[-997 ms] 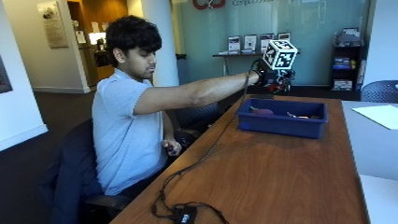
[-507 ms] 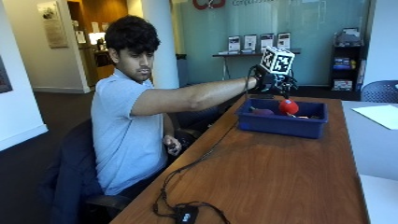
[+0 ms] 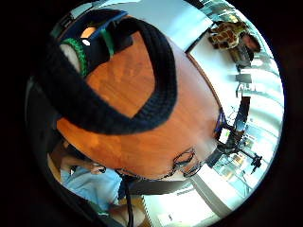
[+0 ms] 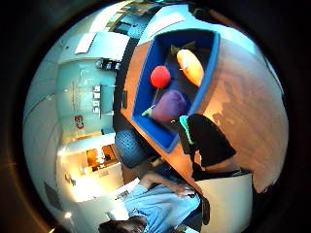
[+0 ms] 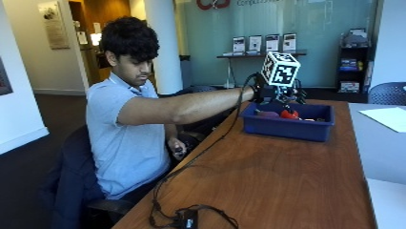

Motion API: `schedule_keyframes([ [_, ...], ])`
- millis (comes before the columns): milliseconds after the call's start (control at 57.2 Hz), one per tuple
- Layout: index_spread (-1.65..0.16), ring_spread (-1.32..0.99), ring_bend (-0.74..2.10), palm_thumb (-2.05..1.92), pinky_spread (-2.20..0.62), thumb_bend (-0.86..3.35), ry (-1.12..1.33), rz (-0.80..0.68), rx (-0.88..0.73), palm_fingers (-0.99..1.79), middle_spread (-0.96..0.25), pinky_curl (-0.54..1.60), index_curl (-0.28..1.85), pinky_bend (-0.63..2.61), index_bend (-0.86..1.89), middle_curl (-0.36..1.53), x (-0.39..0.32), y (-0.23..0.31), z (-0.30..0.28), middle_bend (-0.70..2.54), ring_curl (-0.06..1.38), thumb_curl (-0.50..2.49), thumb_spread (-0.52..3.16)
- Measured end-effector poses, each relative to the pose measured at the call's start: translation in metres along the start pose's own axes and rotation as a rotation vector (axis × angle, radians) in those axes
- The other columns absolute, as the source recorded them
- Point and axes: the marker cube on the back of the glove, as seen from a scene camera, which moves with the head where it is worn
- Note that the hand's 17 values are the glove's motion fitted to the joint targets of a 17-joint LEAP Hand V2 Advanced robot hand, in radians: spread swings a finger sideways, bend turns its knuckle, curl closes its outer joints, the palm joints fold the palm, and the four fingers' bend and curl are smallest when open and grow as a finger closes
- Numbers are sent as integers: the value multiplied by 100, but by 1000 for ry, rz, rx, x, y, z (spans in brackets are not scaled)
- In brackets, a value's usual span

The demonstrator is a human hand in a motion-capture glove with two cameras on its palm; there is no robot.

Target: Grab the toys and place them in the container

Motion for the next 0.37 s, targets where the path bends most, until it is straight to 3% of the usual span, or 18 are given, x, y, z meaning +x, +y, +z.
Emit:
schedule_keyframes([
  [367,-31,-1,21,9,-2,0,1,-56,42,-5,2,32,34,113,20,18,36,31,25,15,27,29,155],
])
